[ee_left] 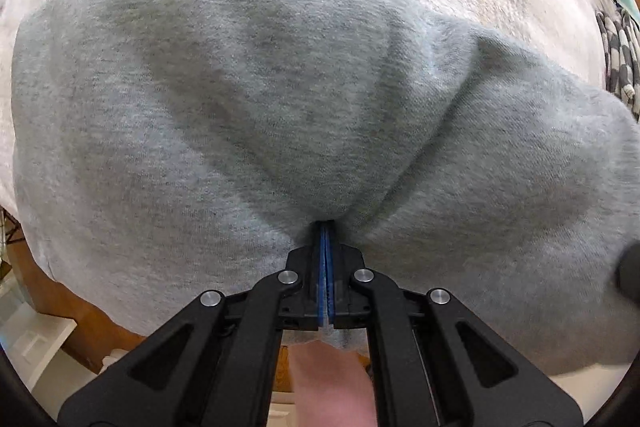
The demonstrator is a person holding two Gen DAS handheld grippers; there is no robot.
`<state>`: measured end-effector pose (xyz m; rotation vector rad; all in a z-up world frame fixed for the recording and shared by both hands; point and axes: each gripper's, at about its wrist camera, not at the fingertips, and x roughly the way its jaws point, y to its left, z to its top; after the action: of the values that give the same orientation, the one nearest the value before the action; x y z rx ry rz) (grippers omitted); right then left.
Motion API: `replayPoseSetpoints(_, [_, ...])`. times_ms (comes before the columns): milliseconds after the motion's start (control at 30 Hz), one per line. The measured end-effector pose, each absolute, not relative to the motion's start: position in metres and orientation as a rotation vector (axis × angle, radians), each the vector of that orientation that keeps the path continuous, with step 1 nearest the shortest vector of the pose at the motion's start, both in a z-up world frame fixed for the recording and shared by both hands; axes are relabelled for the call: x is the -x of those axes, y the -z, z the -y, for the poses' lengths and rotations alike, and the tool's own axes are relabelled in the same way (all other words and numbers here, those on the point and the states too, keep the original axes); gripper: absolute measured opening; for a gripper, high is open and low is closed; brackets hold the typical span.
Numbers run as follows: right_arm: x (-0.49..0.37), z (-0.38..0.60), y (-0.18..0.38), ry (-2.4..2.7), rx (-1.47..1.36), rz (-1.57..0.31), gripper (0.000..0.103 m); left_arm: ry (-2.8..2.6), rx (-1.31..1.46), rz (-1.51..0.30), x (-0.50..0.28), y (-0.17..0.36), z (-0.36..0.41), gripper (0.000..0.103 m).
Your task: Fold large clothes
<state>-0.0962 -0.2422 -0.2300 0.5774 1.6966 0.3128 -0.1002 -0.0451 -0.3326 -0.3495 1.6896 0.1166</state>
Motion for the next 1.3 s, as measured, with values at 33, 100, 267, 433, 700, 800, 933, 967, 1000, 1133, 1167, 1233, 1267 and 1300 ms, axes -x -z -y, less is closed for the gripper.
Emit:
replayPoseSetpoints(33, [0.094,0.234,0.226,-0.331,-0.564,-1.698,0.020,-0.120,0.359,-1.684,0.098,0.332,0.042,0.004])
replayPoseSetpoints(100, [0.093,0.220,0.216,-0.373,-0.565,-1.707,0.020,-0.112,0.405,-1.662,0.112,0.328,0.035,0.004])
replayPoseSetpoints(267, [0.090,0.181,0.207,-0.332,-0.488,-1.729,0.020,-0.044,0.508,-1.644,0.119,0.330,0.021,0.004])
replayPoseSetpoints(433, [0.088,0.145,0.193,-0.276,-0.465,-1.691,0.020,0.075,0.531,-1.678,0.114,0.326,0.004,0.003])
replayPoseSetpoints(700, [0.078,0.051,0.195,-0.177,-0.389,-1.650,0.020,0.068,0.300,-1.562,0.104,0.225,-0.084,0.003])
replayPoseSetpoints(800, [0.072,0.014,0.208,-0.189,-0.345,-1.666,0.020,-0.015,0.244,-1.547,0.099,0.204,-0.128,0.004])
replayPoseSetpoints(933, [0.067,-0.027,0.230,-0.236,-0.254,-1.702,0.020,-0.070,0.184,-1.532,0.094,0.181,-0.172,0.004])
replayPoseSetpoints(967, [0.066,-0.037,0.240,-0.248,-0.249,-1.722,0.020,-0.081,0.175,-1.531,0.095,0.178,-0.182,0.004])
replayPoseSetpoints(1000, [0.065,-0.045,0.249,-0.257,-0.241,-1.736,0.020,-0.091,0.184,-1.528,0.096,0.176,-0.193,0.004])
replayPoseSetpoints(1133, [0.067,-0.089,0.292,-0.295,-0.146,-1.784,0.020,-0.159,0.230,-1.568,0.104,0.183,-0.223,0.011])
replayPoseSetpoints(1167, [0.068,-0.095,0.299,-0.305,-0.144,-1.788,0.020,-0.169,0.241,-1.575,0.107,0.185,-0.230,0.011])
replayPoseSetpoints(1233, [0.069,-0.111,0.318,-0.312,-0.134,-1.817,0.020,-0.200,0.267,-1.591,0.117,0.186,-0.240,0.012])
replayPoseSetpoints(1267, [0.068,-0.119,0.326,-0.308,-0.116,-1.822,0.020,-0.218,0.287,-1.601,0.123,0.189,-0.245,0.012])
replayPoseSetpoints(1300, [0.068,-0.124,0.330,-0.305,-0.103,-1.821,0.020,-0.236,0.319,-1.614,0.129,0.193,-0.251,0.014])
